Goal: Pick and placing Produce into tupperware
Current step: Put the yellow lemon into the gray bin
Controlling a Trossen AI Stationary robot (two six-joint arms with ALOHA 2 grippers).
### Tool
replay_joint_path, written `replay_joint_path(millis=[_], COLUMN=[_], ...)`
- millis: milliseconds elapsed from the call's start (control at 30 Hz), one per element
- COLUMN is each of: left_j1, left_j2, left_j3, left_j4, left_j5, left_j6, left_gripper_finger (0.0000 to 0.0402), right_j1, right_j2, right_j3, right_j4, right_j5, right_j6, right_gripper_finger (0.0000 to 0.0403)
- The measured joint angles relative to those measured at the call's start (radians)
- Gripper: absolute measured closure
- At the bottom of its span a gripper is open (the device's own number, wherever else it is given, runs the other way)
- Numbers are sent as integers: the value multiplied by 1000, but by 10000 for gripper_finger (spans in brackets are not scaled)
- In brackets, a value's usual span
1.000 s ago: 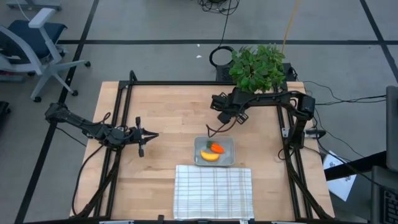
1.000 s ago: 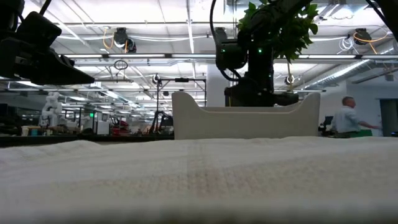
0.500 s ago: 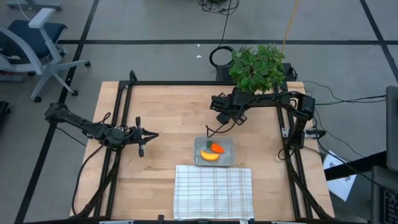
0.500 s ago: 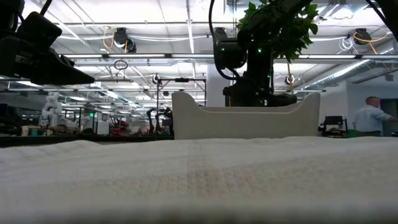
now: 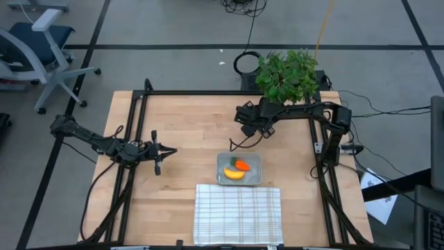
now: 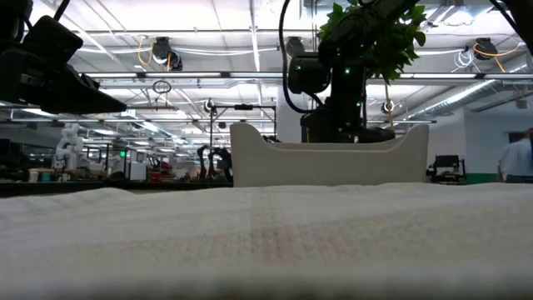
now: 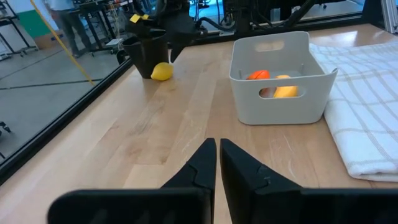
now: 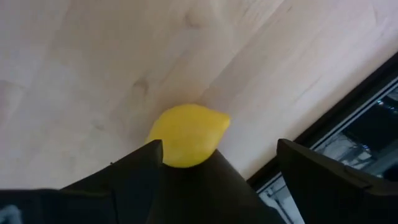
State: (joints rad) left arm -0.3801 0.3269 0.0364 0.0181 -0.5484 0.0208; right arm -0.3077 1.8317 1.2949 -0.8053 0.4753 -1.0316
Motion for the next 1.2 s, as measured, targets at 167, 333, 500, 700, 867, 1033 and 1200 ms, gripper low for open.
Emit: replay_joint_path(millis=[167, 333, 500, 700, 867, 1033, 1200], left_j1=[0, 0, 0, 0, 0, 0, 0], left_j2=[0, 0, 0, 0, 0, 0, 0], left_j3=[0, 0, 0, 0, 0, 0, 0], left_j4=[0, 0, 0, 0, 0, 0, 0], left_j5=[0, 0, 0, 0, 0, 0, 0], left_j6=[0, 0, -3, -4, -4, -3, -1], left_gripper_finger=[376, 376, 376, 376, 376, 376, 376], right_j1=[-7, -15, -24, -54, -69, -86, -99], right_j2=[0, 0, 9, 8, 7, 7, 7], right_j3=[0, -2, -28, -39, -57, -61, -61], right_j4=[-40, -50, -15, 1, 19, 36, 63], right_j5=[-7, -86, -85, -118, -140, -156, -167], right_j6=[42, 84, 82, 93, 91, 96, 96], right_gripper_finger=[94, 94, 94, 94, 94, 94, 94])
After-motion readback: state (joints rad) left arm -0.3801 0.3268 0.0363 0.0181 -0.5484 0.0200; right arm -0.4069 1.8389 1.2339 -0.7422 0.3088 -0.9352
